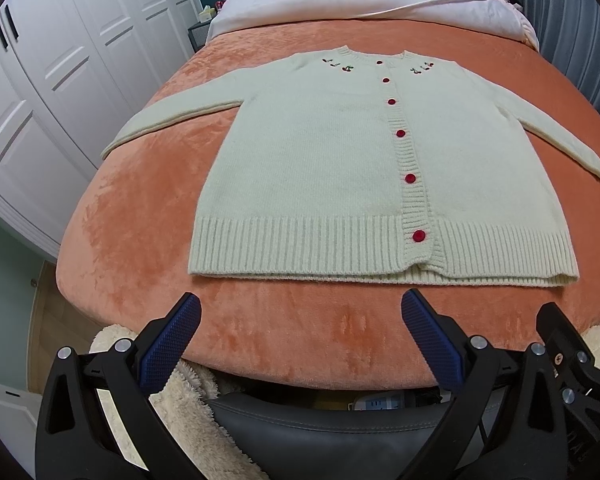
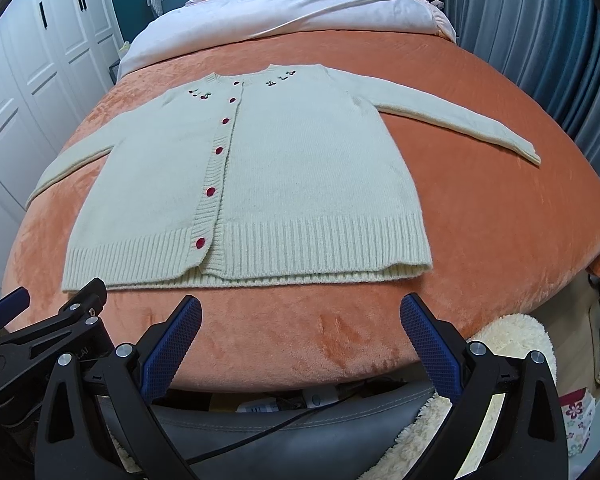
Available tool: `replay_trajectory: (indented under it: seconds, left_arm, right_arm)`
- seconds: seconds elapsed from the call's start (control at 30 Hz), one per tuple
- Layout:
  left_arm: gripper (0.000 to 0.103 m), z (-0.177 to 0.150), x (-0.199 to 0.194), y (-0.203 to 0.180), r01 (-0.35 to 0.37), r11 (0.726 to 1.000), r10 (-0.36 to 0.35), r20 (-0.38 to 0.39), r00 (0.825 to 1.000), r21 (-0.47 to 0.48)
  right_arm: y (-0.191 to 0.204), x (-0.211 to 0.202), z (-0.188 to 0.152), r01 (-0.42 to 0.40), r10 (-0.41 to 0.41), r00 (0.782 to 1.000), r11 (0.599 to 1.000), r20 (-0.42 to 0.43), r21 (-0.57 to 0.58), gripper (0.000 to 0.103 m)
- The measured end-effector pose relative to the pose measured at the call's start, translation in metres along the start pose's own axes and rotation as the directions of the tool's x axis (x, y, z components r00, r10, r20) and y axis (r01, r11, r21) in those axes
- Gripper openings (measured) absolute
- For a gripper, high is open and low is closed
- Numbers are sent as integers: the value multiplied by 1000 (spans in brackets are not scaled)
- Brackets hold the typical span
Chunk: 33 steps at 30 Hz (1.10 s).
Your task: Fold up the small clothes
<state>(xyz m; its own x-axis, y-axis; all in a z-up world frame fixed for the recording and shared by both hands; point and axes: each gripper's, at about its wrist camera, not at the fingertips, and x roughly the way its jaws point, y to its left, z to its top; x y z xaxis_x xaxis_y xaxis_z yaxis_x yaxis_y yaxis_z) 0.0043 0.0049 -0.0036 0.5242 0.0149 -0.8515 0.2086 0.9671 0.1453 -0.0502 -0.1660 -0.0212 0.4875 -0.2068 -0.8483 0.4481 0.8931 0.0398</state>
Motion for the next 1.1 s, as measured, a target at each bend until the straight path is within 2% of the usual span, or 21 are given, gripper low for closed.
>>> replay_trajectory:
  seconds: [1.1]
  left_arm:
    - [98,2,0,1,-2,1000,2,-3,1000,-2]
  right_arm:
    - [0,0,2,1,-1,1000,1000,0,1,98]
